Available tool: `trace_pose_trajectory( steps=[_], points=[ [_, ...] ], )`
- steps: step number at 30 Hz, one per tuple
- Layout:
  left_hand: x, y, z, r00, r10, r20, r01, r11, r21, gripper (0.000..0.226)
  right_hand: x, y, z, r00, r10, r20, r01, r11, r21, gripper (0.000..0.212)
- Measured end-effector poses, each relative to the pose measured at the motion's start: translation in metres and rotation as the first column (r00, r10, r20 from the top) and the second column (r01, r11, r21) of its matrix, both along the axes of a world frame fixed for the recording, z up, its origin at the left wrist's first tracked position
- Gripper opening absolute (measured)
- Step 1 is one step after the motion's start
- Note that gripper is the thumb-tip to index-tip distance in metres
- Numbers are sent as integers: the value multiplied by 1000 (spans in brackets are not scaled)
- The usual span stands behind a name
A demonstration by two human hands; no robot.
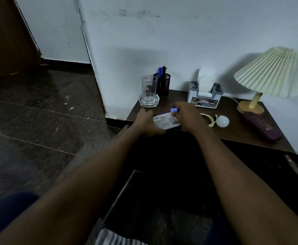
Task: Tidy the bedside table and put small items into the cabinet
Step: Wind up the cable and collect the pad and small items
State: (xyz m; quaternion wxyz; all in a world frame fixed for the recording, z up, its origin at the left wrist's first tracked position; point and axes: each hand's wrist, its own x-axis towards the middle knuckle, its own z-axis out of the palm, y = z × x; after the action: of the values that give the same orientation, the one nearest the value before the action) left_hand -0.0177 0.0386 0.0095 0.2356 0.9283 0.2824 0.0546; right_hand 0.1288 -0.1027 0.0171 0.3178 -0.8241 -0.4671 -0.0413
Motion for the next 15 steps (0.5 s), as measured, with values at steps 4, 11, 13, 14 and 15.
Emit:
trace_pose_trajectory(
  steps=[4,11,13,14,15],
  points=[
    [-53,-53,-43,905,207,372,-155,974,-165,88,-6,-14,15,999,16,-42,-14,998,54,22],
    [-101,-127,-133,673,530,516,-386,846,-367,82,-22,-43,34,842,224,-490,-428,830,-356,12],
    [-90,-127,-143,633,615,470,-447,786,-426,79,-27,-46,30,832,177,-526,-457,758,-466,12],
    [-80,-123,-143,626,651,429,-473,755,-454,79,-30,-46,25,841,150,-520,-452,723,-522,11],
    [-68,-118,-142,629,672,391,-490,733,-472,78,-33,-45,19,854,125,-505,-442,687,-577,10]
  ],
)
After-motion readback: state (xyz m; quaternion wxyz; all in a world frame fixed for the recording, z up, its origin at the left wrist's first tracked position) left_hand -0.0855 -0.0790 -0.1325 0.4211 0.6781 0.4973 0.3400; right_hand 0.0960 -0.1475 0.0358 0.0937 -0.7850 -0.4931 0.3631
